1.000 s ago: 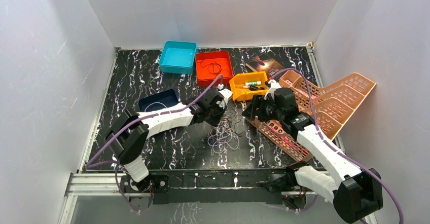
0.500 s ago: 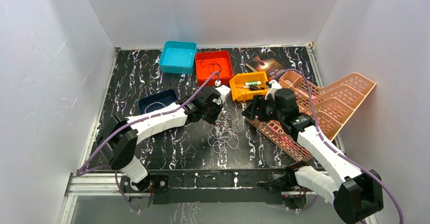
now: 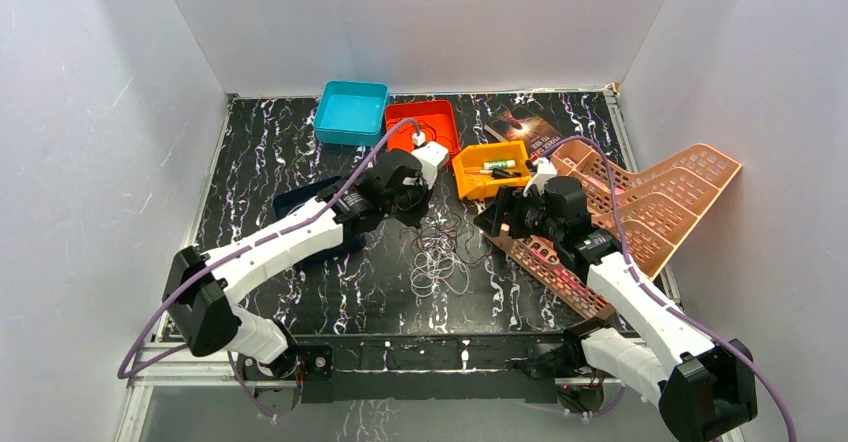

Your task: Untangle the cables

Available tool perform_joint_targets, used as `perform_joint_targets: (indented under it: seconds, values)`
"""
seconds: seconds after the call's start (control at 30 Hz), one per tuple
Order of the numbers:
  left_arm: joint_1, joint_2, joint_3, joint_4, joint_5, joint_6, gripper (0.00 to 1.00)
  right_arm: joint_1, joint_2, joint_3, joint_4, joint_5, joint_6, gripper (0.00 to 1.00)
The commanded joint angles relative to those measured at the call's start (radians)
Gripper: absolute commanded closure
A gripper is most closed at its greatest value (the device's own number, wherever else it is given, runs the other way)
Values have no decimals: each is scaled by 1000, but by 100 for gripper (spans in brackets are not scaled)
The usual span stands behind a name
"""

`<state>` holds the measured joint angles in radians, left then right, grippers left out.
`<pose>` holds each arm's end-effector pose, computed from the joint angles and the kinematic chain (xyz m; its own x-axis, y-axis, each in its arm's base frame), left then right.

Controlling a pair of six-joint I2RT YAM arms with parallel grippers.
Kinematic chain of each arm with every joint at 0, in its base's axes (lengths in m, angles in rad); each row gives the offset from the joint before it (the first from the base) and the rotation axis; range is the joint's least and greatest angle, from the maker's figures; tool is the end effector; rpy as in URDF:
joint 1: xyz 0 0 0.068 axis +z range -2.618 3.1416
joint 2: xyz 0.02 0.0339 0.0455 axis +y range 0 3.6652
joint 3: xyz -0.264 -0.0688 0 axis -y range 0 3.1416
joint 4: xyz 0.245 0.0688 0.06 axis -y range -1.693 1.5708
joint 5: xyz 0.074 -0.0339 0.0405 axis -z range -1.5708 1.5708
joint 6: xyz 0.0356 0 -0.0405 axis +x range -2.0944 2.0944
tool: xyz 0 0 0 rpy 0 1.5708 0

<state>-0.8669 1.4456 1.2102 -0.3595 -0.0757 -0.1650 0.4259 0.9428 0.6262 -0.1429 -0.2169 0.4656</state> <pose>0.2156 -0.2498 0.3153 -0.4760 0.3076 -0.8239 0.6503 0.7538 -0.0942 0.1916 0.0953 0.2596 -0.6209 0.1998 -0.7580 -0.3361 0.8057 0.4877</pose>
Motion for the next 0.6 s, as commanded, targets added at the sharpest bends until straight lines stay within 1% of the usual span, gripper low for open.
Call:
perform_joint_targets:
  seconds: [0.0,0.1,0.17,0.27,0.4,0.57]
  values:
    - [3,-73,92,-66,-45,12,100,-2,-21,4,130,-91,-56,14]
    - [5,-106,136,-85,-64,12,100,-1,-21,10,171,-210,-105,13]
    - [5,-115,164,-96,-70,14,100,-2,-22,-1,232,-304,-122,13]
    - [5,-117,212,-117,-71,13,100,4,-11,-8,311,-363,-116,13]
    - [5,-116,267,-140,-57,10,100,58,17,0,401,-323,-112,12]
    - [5,-119,309,-163,-49,10,100,180,88,31,511,-211,-166,11]
